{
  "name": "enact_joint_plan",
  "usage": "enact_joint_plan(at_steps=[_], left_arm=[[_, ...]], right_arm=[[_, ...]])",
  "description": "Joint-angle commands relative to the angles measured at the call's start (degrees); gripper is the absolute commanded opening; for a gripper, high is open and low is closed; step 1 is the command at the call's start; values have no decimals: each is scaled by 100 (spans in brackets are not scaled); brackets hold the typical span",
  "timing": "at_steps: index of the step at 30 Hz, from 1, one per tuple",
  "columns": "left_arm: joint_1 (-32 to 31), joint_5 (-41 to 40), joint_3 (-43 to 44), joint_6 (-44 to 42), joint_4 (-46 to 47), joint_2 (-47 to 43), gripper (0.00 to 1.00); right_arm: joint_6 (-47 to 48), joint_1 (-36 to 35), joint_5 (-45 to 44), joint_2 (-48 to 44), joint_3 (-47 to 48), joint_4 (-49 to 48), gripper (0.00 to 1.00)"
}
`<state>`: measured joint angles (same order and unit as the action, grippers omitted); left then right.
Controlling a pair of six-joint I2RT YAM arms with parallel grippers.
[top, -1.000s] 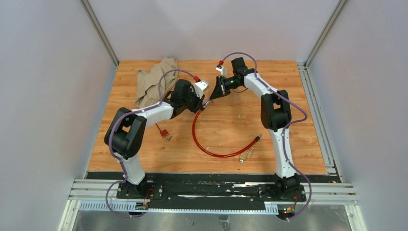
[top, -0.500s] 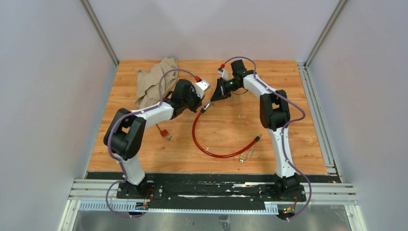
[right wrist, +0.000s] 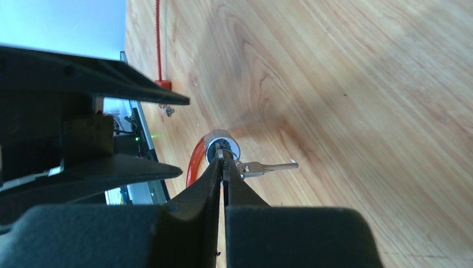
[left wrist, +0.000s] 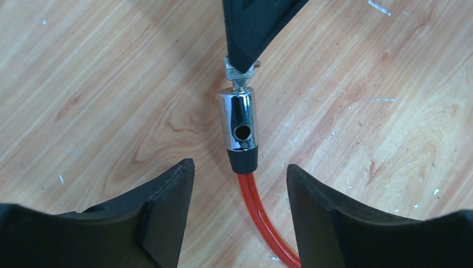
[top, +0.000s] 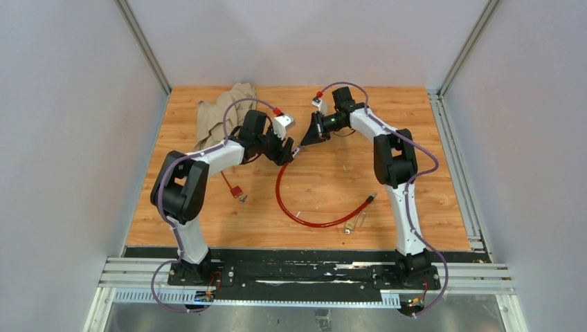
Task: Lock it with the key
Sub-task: Lock the lock.
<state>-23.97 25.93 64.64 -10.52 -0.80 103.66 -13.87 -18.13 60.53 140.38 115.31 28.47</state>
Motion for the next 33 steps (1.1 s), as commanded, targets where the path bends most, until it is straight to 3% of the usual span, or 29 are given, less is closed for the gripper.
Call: enact_joint_plan(at_steps=[1, 14, 25, 33], left_arm=[[154, 718, 431, -149, -541, 315, 67], [314, 1795, 1073, -256, -1206, 1112, 68], [641, 2432, 843, 82, -796, 1024, 54], [651, 2366, 842, 156, -683, 992, 35]], right_arm=[[142, 144, 732, -255, -142, -362, 1], [142, 163, 1172, -484, -279, -704, 1], [187, 158, 1154, -532, -346, -717, 1], [217, 155, 1106, -581, -385, -715, 1]])
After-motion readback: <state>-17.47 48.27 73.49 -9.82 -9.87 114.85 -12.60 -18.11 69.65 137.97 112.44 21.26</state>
